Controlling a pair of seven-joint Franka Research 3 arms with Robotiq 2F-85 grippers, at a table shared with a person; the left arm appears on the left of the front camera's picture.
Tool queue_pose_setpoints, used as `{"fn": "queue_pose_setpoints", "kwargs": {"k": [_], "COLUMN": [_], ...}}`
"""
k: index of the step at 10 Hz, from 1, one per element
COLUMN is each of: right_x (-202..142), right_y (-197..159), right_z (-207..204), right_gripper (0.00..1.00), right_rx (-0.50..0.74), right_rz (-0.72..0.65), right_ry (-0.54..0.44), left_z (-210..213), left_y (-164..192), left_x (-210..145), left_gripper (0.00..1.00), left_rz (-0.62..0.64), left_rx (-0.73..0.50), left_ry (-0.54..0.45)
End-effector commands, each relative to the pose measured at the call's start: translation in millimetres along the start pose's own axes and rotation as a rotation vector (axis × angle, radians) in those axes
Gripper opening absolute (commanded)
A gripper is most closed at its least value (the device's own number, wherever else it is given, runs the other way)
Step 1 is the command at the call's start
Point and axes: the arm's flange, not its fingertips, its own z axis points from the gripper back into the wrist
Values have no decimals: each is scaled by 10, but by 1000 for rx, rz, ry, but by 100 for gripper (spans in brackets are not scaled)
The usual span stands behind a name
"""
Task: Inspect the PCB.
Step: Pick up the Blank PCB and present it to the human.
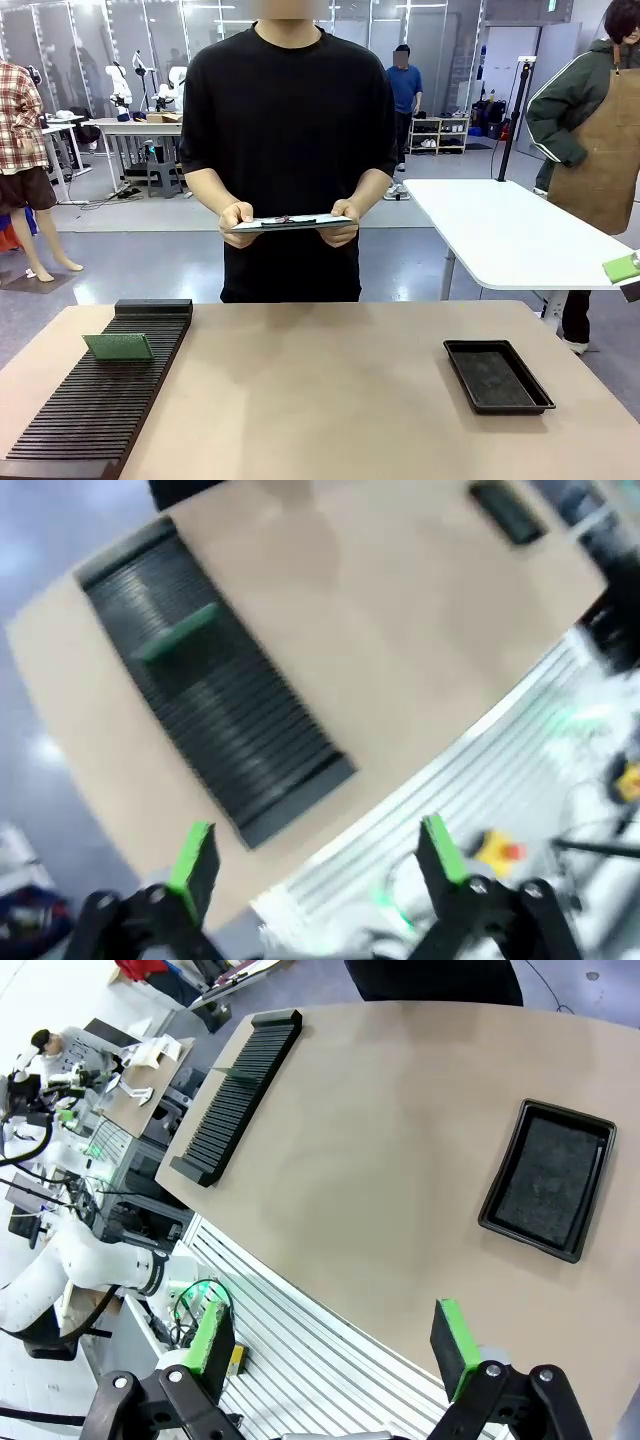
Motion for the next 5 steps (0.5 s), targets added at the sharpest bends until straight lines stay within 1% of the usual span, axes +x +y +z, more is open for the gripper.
{"fn": "queue_pose_setpoints", "kwargs": {"k": [1,2,3,4,5], "right_x": [-3,-3,-3,-3,-3], "right_y": [3,3,3,3,3], "right_z": [-2,-2,-2,-2,-2], "right_gripper": [100,100,100,100,100], "right_rx": [5,5,5,5,5], "right_rz": [-1,-1,-1,-1,-1], "right_ry": [1,1,1,1,1], "left_z": [-343,-469,-565,-667,-713], "left_y": [348,427,464,501,534], "left_x": [322,434,486,505,498], "left_gripper": [100,100,100,100,100], "left_rz": [-424,-565,-687,-775,-814], "left_rx": [163,203,186,166,113], "left_ry": [128,157,165,176,145]}}
